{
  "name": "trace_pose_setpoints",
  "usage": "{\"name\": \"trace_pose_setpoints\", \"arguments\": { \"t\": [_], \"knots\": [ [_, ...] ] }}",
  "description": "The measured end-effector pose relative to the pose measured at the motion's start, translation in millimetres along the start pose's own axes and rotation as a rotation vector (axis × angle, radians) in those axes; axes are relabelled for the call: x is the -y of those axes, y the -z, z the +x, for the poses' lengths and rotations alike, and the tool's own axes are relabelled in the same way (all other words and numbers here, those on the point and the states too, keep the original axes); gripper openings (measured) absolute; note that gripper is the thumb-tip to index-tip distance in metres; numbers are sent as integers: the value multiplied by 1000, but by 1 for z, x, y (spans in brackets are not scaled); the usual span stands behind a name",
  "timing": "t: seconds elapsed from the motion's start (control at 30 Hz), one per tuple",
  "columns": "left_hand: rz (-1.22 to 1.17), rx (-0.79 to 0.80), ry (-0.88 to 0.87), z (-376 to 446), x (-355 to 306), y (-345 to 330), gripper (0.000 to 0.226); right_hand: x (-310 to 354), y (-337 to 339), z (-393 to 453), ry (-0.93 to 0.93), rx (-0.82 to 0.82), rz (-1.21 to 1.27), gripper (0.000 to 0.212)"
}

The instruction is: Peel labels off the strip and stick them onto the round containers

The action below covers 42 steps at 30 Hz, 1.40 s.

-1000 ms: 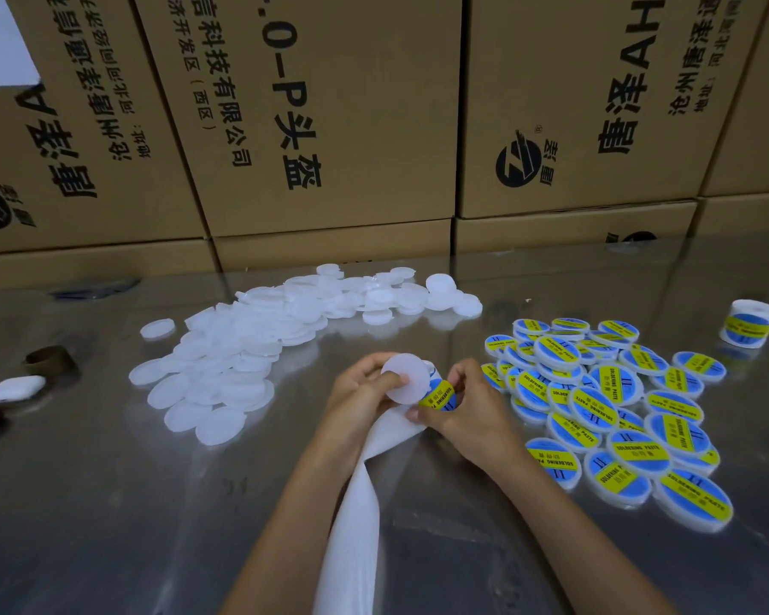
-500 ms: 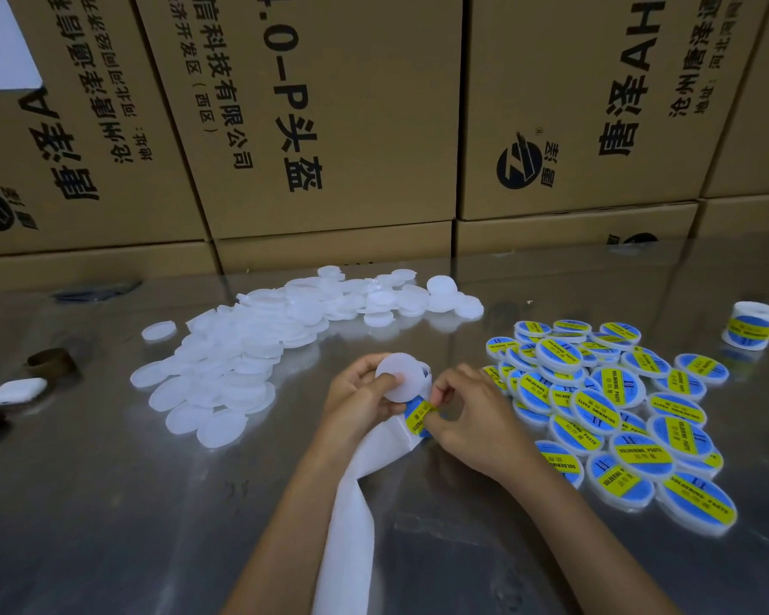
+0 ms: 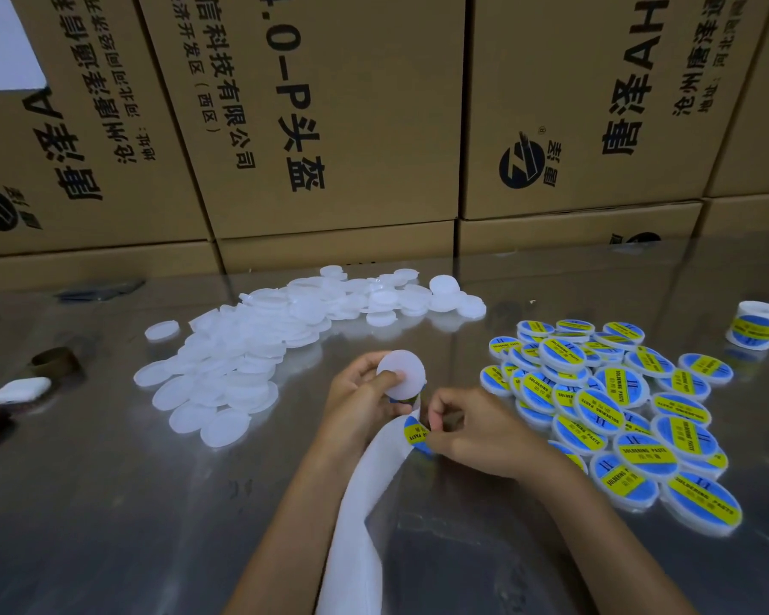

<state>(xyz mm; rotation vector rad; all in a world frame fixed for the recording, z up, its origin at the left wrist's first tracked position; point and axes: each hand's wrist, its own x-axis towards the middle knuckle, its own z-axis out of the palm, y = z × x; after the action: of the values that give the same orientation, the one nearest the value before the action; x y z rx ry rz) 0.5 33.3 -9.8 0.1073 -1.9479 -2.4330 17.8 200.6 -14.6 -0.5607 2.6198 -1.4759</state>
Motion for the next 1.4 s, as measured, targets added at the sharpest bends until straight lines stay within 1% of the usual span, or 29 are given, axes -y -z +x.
{"name": "trace_pose_setpoints", "arguments": {
  "t": [0.07,0.2,0.27,0.3,0.4,0.5,0.6,0.67,0.73,0.8,0.87,0.97,1.13,1.4],
  "knots": [
    [-1,2,-6,-2,1,0,19,3,8,-3,-17,105,56,24],
    [-4,6,-12,-4,0,0,17,7,21,-9,-34,301,14,18],
    [-6,8,-19,-5,-1,0,19,8,27,-12,-40,351,60,15],
    [-15,5,-22,-5,-2,0,19,7,31,-12,-45,350,98,16],
    [-73,-29,-24,-5,-6,0,22,3,41,-15,-72,257,290,19],
    [-141,-61,-28,-6,-9,-1,25,4,46,-14,-88,95,548,16],
    [-190,-21,-29,-8,-11,-5,28,11,41,-9,-60,-26,766,18],
    [-196,29,-30,-12,-11,-8,29,18,33,-6,-35,-115,835,20],
    [-169,82,-38,-15,-11,-12,31,22,22,-2,-11,-229,806,21],
    [-157,117,-43,-17,-12,-17,32,24,14,1,4,-325,717,22],
    [-161,125,-44,-19,-13,-19,33,25,10,3,4,-398,668,25],
    [-161,131,-47,-20,-14,-20,34,24,10,4,-2,-476,685,27],
    [-141,116,-37,-22,-15,-23,35,27,8,3,-16,-478,674,27],
    [-129,153,-65,-26,-16,-25,35,26,4,4,-2,-523,646,27]
  ]
}}
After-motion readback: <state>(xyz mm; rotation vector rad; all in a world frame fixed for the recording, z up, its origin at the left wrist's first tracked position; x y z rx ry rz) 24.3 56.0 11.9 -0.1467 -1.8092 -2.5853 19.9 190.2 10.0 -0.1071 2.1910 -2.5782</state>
